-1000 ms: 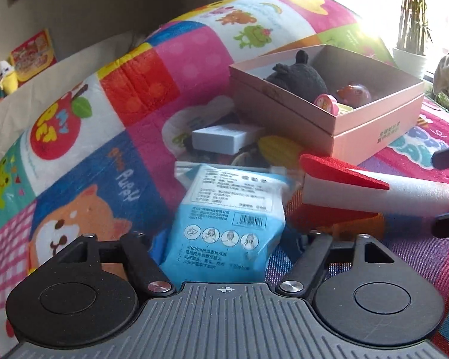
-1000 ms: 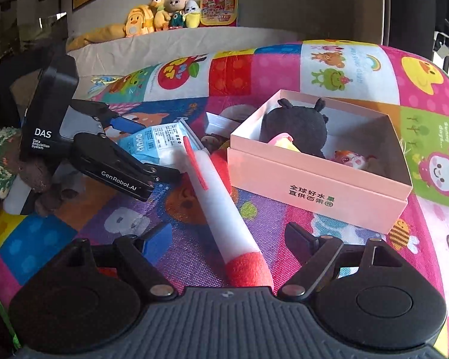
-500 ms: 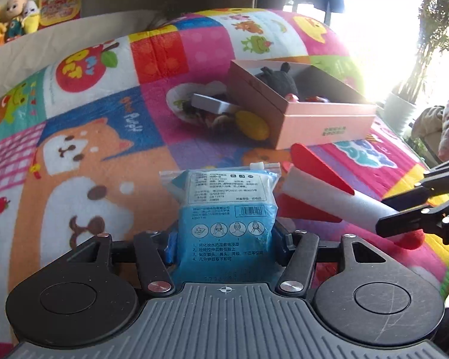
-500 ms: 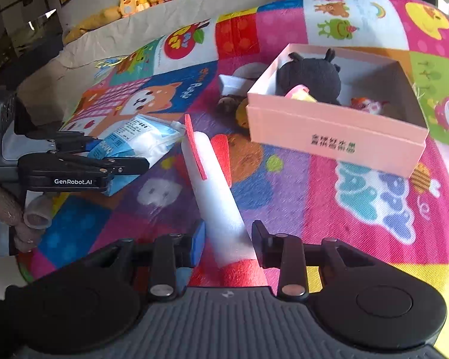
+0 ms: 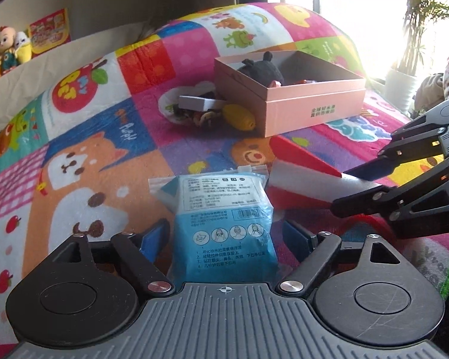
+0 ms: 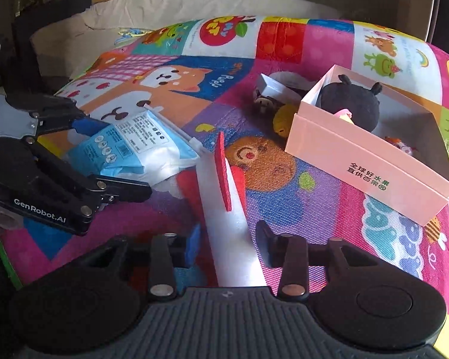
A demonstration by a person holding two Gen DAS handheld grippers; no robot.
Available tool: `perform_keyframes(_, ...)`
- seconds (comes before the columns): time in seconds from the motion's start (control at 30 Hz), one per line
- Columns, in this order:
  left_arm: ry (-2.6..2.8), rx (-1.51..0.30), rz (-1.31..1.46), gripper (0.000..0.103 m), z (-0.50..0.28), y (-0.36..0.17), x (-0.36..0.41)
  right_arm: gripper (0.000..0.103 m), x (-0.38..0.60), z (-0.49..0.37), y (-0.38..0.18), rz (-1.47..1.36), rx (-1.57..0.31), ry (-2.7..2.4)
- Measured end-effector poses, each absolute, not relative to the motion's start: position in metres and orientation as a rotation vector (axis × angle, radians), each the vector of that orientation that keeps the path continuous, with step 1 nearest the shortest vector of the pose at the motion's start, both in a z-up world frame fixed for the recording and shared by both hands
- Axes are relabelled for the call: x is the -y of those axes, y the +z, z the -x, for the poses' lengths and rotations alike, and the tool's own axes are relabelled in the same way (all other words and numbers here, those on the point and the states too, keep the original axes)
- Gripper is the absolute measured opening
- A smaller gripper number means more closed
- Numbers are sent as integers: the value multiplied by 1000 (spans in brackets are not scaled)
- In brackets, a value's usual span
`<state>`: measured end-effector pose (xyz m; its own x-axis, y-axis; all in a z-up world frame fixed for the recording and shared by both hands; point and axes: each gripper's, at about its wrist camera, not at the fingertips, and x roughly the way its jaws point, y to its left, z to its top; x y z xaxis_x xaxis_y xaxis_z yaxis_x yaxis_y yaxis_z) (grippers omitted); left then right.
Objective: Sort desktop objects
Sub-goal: 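Carry the packet into the pink box with the left tool while the right tool carries the rocket in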
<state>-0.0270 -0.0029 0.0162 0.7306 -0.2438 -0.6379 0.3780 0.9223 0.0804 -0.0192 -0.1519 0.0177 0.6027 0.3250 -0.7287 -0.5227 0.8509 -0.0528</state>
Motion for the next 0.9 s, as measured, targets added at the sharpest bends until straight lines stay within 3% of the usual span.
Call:
perform_keyframes(0.2, -324, -671, -219, 84, 25, 16, 5, 28, 192, 45, 53, 113, -763, 521)
perform_keyframes(0.37, -324, -670, -260, 59, 21, 17, 13, 28, 242, 68, 84, -31, -694, 481)
perform_keyframes(0.67, -500, -460, -290, 59, 21, 107, 63, 28, 294, 98, 113, -128, -506, 387)
perform_keyframes(0.9, -535, -290, -252, 59, -37, 174, 112, 28, 313, 93, 96, -166, -527, 326)
